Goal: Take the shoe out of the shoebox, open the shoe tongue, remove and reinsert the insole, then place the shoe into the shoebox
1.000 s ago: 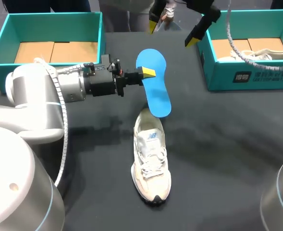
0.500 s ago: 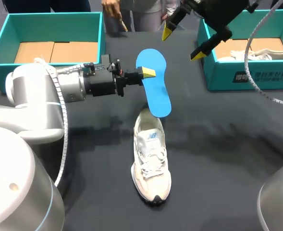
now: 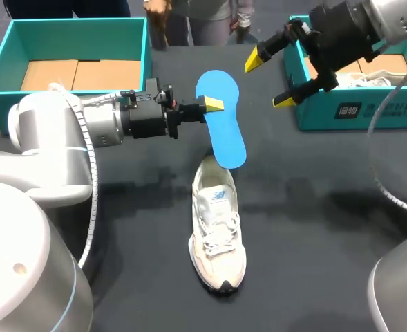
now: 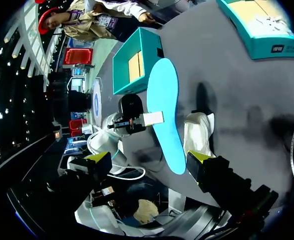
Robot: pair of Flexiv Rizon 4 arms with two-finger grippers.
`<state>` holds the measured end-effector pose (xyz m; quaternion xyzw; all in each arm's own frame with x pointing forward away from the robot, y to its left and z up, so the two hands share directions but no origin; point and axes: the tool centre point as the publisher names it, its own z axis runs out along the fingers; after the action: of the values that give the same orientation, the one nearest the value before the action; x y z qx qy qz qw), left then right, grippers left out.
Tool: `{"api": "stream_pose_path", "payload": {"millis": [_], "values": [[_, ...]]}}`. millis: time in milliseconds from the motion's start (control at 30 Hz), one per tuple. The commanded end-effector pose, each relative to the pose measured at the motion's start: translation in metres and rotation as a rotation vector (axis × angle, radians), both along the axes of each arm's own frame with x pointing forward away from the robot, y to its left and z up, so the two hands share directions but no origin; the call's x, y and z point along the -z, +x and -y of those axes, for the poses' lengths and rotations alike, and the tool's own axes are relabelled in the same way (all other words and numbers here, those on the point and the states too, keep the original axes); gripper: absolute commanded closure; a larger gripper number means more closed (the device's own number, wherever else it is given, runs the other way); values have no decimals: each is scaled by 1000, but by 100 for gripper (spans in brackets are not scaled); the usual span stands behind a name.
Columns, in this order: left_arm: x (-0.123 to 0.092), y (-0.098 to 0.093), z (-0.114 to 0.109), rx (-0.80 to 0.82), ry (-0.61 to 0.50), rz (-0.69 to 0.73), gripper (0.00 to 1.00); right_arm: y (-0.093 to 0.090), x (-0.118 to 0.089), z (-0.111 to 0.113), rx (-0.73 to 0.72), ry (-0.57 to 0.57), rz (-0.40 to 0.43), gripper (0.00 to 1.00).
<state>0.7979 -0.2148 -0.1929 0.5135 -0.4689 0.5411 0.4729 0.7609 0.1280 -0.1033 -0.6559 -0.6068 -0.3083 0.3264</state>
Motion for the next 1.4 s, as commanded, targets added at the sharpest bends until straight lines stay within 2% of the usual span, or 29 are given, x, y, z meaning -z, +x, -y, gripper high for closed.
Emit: {"api": "stream_pose_path", "payload": {"millis": [33,333,933,1067,1267,1400], "values": [[1,-1,0,-1,-1,0,100,-1,15,1,24,330,4,0],[1,-1,0,-1,-1,0,100,-4,37,2,19,411,-4,0],[1,-1,0,-1,-1,0,100,-6,51,-3,17,437,0,0],[-8,0,-7,-1,-30,32,100,-6,52,-3,13,438,8,0],[-27,-3,-22,-10,-45,192,100,-6,53,-3,19,437,12,0],[-44,-6,-32,-34,-42,433,100,-6,53,-3,19,437,12,0]]}}
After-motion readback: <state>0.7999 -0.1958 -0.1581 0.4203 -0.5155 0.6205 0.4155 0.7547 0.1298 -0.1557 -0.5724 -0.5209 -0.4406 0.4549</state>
